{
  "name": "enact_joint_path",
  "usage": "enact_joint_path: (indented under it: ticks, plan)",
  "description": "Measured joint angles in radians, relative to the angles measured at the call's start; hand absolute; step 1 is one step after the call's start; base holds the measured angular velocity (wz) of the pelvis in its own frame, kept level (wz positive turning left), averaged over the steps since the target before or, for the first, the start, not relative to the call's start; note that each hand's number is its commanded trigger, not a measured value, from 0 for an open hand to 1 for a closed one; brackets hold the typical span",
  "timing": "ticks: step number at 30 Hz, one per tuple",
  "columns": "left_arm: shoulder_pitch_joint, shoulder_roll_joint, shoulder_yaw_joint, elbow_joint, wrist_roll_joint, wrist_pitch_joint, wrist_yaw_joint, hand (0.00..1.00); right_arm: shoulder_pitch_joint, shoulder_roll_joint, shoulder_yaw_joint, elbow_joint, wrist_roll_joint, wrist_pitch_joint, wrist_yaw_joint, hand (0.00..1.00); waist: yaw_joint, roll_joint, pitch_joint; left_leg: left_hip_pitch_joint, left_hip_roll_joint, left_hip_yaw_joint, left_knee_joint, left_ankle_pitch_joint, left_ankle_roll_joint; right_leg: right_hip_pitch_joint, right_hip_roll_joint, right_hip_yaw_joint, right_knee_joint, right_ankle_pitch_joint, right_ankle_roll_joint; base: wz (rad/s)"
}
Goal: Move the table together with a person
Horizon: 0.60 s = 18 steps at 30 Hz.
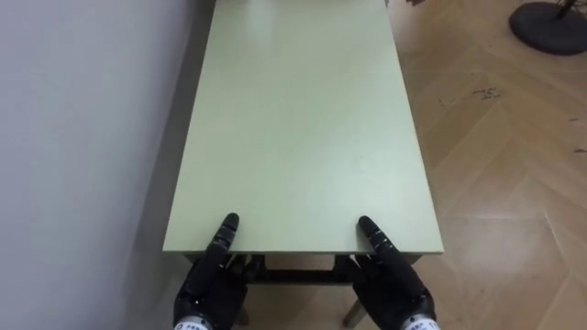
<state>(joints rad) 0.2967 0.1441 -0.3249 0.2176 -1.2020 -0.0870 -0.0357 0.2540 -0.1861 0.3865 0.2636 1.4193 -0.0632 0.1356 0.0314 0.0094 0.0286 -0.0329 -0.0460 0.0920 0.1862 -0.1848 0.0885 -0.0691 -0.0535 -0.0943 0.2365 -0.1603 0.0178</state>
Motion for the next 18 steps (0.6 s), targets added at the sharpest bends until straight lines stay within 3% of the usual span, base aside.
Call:
enact_joint_path:
  ticks: [4, 5, 6, 7, 8, 9, 11, 13, 15, 18]
  plan:
    - [0.0, -0.002, 0.0, 0.029, 0.0, 0.002, -0.016, 1.0, 0.0, 0.002, 0.001, 0.033, -0.001, 0.001, 0.021, 1.0, 0.001, 0.003, -0.0041, 0.027, 0.0, 0.0, -0.013, 0.0, 0.0, 0.03, 0.0, -0.008, -0.017, 0.0, 0.0, 0.0]
    - [-0.001, -0.004, 0.0, 0.033, 0.001, 0.002, -0.018, 0.77, 0.0, 0.002, 0.0, 0.035, -0.002, 0.001, 0.023, 1.0, 0.001, 0.004, -0.0058, 0.029, 0.0, -0.001, -0.017, 0.0, 0.0, 0.03, 0.001, -0.009, -0.017, 0.0, 0.0, 0.0]
    - [-0.001, -0.007, 0.002, 0.038, 0.006, 0.002, -0.024, 0.53, 0.0, 0.003, -0.002, 0.039, -0.003, 0.001, 0.029, 0.75, 0.001, 0.005, -0.007, 0.03, 0.0, -0.001, -0.019, 0.0, 0.0, 0.03, 0.001, -0.009, -0.017, 0.0, 0.0, 0.0]
    - [-0.001, -0.009, 0.004, 0.04, 0.008, 0.002, -0.026, 0.35, 0.0, 0.004, -0.002, 0.04, -0.003, 0.001, 0.031, 0.58, 0.001, 0.006, -0.007, 0.03, 0.001, -0.001, -0.019, 0.0, 0.0, 0.03, 0.001, -0.01, -0.017, 0.0, 0.0, 0.0]
    - [-0.001, -0.012, 0.007, 0.047, 0.018, 0.002, -0.036, 0.08, 0.0, 0.008, -0.009, 0.045, -0.006, 0.002, 0.037, 0.15, 0.001, 0.006, -0.0071, 0.03, 0.001, -0.002, -0.019, 0.0, 0.0, 0.03, 0.001, -0.012, -0.017, 0.0, 0.0, 0.0]
    - [-0.001, -0.012, 0.007, 0.052, 0.019, 0.001, -0.043, 0.0, 0.001, 0.014, -0.016, 0.052, -0.01, 0.004, 0.047, 0.0, 0.001, 0.006, -0.0071, 0.03, 0.001, -0.003, -0.019, 0.0, 0.0, 0.03, 0.002, -0.014, -0.017, 0.0, 0.0, 0.0]
    - [-0.001, -0.009, 0.008, 0.06, 0.027, 0.001, -0.058, 0.0, 0.0, 0.016, -0.018, 0.059, -0.011, 0.01, 0.057, 0.0, 0.001, 0.006, -0.0071, 0.03, 0.001, -0.003, -0.019, 0.0, 0.0, 0.031, 0.001, -0.015, -0.017, 0.0, 0.0, 0.0]
    - [-0.002, 0.007, -0.004, 0.065, 0.107, 0.009, -0.073, 0.0, -0.002, 0.018, -0.018, 0.066, -0.016, 0.011, 0.067, 0.0, -0.001, 0.005, -0.0073, 0.03, 0.001, -0.004, -0.019, 0.0, 0.0, 0.031, 0.001, -0.015, -0.017, 0.0, 0.0, 0.0]
    - [-0.017, 0.033, -0.036, 0.07, 0.21, 0.042, -0.093, 0.0, -0.004, 0.017, -0.016, 0.066, -0.056, 0.019, 0.093, 0.0, -0.007, 0.004, -0.0075, 0.03, 0.001, -0.006, -0.019, 0.0, 0.0, 0.031, 0.001, -0.015, -0.017, 0.0, 0.0, 0.0]
    - [-0.038, 0.031, -0.051, 0.078, 0.307, 0.07, -0.114, 0.0, -0.012, 0.023, -0.013, 0.066, -0.099, 0.042, 0.119, 0.0, -0.017, 0.003, -0.0084, 0.03, 0.001, -0.006, -0.019, 0.0, 0.0, 0.031, 0.001, -0.014, -0.017, 0.0, 0.0, 0.0]
